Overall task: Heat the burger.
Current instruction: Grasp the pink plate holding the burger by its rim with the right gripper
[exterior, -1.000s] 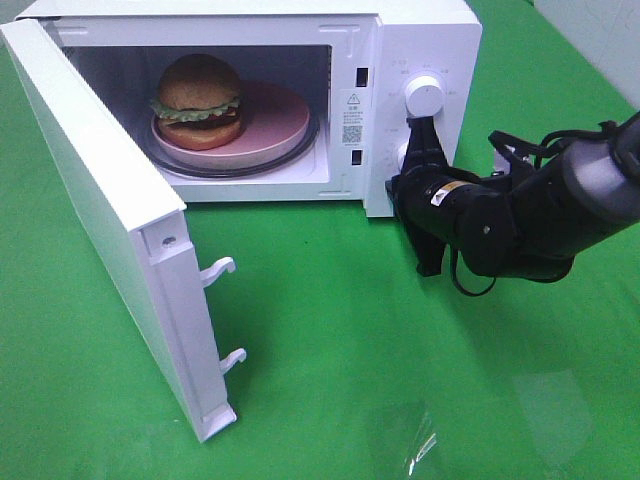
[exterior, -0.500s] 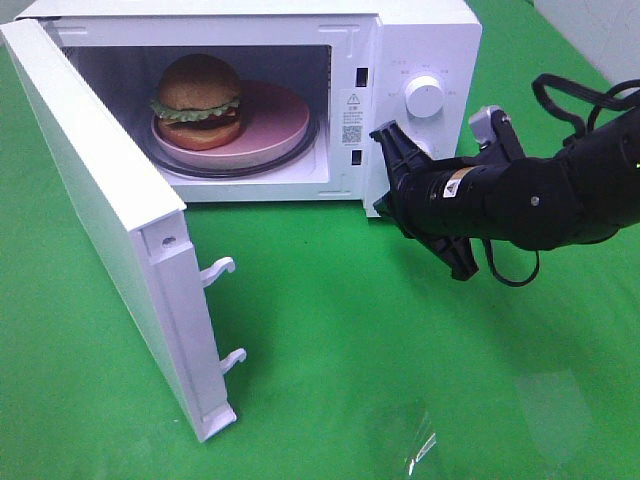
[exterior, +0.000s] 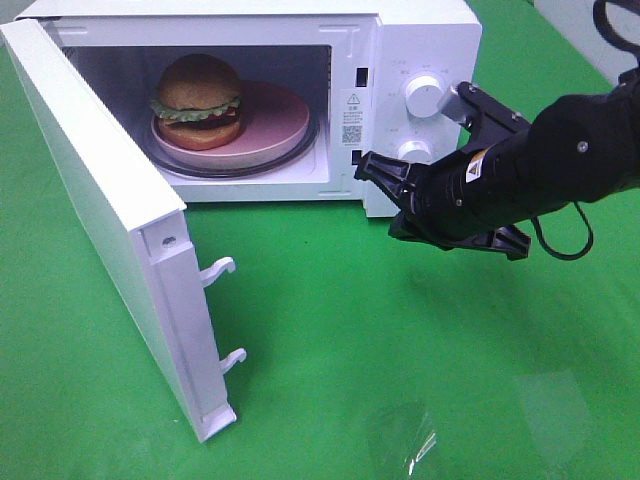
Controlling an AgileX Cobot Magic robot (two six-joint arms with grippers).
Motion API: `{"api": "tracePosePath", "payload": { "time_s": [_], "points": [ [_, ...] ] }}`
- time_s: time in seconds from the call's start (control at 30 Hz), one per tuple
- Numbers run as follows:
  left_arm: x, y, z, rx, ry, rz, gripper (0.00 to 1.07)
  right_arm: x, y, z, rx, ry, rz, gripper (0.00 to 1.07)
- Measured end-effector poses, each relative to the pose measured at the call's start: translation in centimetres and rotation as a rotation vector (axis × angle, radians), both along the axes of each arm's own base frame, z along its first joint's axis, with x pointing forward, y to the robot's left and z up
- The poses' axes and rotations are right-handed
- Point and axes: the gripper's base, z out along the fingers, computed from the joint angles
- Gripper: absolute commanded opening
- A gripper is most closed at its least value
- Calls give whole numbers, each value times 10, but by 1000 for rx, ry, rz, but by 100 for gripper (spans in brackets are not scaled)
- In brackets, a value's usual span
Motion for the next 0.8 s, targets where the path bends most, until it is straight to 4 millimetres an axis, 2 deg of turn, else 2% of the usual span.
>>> {"api": "tracePosePath", "payload": {
  "time_s": [0.1, 0.27, 0.33, 0.5, 0.53, 0.57, 0.67, 0.7, 0.77, 0.8],
  "points": [
    [0, 0, 0, 0, 0, 0, 100, 3, 3, 13, -113, 15, 123, 5],
    [0, 0, 0, 0, 0, 0, 100, 5, 5, 22, -226, 28, 261, 5],
    [0, 0, 0, 0, 0, 0, 100, 8, 7, 32, -327, 10, 405, 5],
    [0, 0, 0, 0, 0, 0, 100, 10, 9, 38, -409, -27, 533, 5],
    [0, 0, 0, 0, 0, 0, 100, 11, 10, 42, -484, -67, 651, 5],
    [0, 0, 0, 0, 0, 0, 100, 11, 10, 42, -484, -67, 651, 5],
    [0, 0, 0, 0, 0, 0, 100, 11, 10, 43, -611, -144, 852, 6],
    [0, 0, 0, 0, 0, 0, 100, 11, 10, 43, -611, -144, 852, 6],
    [0, 0, 0, 0, 0, 0, 100, 11, 10, 43, -743, -236, 1062, 7],
    [0, 0, 0, 0, 0, 0, 100, 11, 10, 43, -743, -236, 1062, 7]
  ]
}}
